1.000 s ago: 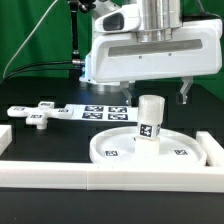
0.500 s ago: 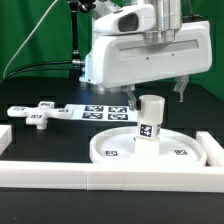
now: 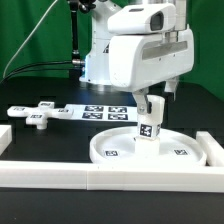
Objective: Assemble round table
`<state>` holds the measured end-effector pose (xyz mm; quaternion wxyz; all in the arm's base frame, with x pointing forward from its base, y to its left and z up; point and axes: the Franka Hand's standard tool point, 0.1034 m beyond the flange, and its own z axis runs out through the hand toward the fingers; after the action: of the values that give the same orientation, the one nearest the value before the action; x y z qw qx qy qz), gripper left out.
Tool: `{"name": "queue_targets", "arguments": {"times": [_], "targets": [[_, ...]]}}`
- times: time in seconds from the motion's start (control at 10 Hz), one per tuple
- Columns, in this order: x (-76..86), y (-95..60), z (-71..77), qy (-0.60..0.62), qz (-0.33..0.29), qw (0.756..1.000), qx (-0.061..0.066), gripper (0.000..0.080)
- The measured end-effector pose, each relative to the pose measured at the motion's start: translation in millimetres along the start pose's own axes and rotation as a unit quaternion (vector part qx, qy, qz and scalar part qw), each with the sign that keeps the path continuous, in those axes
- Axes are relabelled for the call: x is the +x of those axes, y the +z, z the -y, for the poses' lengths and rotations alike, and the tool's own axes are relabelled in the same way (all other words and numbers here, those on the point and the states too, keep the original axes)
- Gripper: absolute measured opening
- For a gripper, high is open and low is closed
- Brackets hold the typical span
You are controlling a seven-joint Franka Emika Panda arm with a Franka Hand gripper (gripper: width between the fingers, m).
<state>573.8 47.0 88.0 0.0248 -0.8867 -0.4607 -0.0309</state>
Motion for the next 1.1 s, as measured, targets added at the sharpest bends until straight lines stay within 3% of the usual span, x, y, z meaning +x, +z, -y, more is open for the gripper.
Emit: {"name": "queue_targets", "arguments": {"times": [0.6,0.7,0.8,0.9,1.1], "targets": [[-6.1,1.9,-5.4,-0.199,0.009,0.98,-0.005,0.0649],[-7.1,2.2,-5.4,-0.198,0.009,0.98,-0.004,0.0558],[-9.8,4.4,-1.6,-0.197,0.013,0.98,0.004,0.0558],[-11.4,5.5,-0.3,-0.197,0.016,0.98,0.008,0.041],[-11.6,5.7,-0.5,-0.181,0.016,0.983,0.008,0.041]]}}
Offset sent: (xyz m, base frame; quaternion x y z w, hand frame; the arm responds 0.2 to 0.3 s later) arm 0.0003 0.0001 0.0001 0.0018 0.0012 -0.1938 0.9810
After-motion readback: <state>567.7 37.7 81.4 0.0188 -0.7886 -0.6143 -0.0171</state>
